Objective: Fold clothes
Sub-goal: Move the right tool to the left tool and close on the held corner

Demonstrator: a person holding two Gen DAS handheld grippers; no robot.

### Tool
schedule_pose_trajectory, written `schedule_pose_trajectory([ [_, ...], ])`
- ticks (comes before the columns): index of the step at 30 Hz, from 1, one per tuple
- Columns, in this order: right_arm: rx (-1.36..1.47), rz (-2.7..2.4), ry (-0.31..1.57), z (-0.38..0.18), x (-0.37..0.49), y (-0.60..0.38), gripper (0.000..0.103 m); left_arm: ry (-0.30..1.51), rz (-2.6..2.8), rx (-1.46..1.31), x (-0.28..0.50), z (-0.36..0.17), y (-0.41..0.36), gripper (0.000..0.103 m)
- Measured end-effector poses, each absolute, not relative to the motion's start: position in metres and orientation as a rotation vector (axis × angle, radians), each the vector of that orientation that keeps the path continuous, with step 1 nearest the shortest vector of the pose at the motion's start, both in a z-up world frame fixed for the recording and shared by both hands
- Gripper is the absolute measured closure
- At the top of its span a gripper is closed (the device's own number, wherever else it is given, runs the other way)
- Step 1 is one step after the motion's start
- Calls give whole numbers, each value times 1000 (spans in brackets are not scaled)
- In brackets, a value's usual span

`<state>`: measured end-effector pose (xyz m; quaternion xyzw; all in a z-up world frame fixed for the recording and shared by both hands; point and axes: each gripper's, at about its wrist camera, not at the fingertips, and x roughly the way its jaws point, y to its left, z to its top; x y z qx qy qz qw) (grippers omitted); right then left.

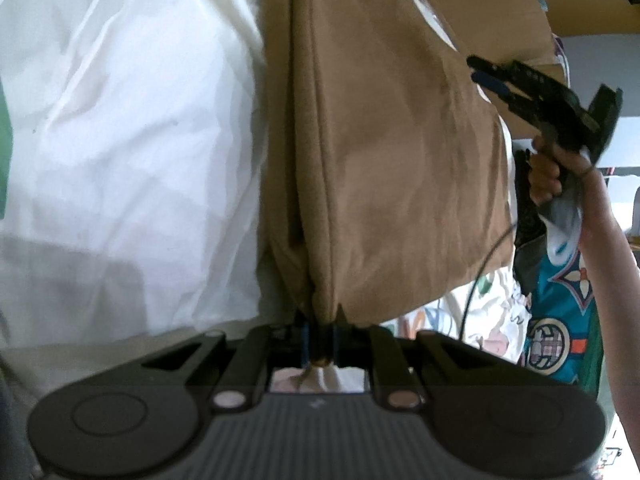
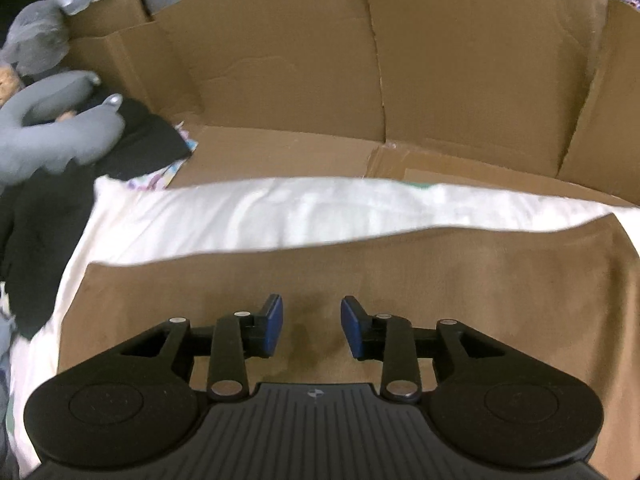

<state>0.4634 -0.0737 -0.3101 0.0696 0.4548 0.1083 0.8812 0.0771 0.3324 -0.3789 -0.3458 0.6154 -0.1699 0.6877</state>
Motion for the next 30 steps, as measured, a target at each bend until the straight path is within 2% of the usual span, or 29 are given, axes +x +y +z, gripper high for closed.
schedule_pose_trajectory([
  [7,147,225,951,-292,411,-69,57,1334,-383,-742,78,-367,333,92],
  [9,142,230,951,-287,393,-66,51,1320,-382,-742,77,-363,333,92],
  [22,23,331,946,-273,274,-32,51,1264,-409,-737,65,-337,347,92],
  [23,10,352,941,-271,268,-30,49,1263,-412,-738,66,-335,347,92],
  [24,-14,366,929,-270,260,-27,39,1262,-415,-734,68,-334,341,92],
  [26,-60,410,902,-265,246,-19,26,1263,-434,-718,70,-330,335,92],
  [30,-136,498,863,-261,219,-3,25,1275,-448,-741,73,-324,334,92],
])
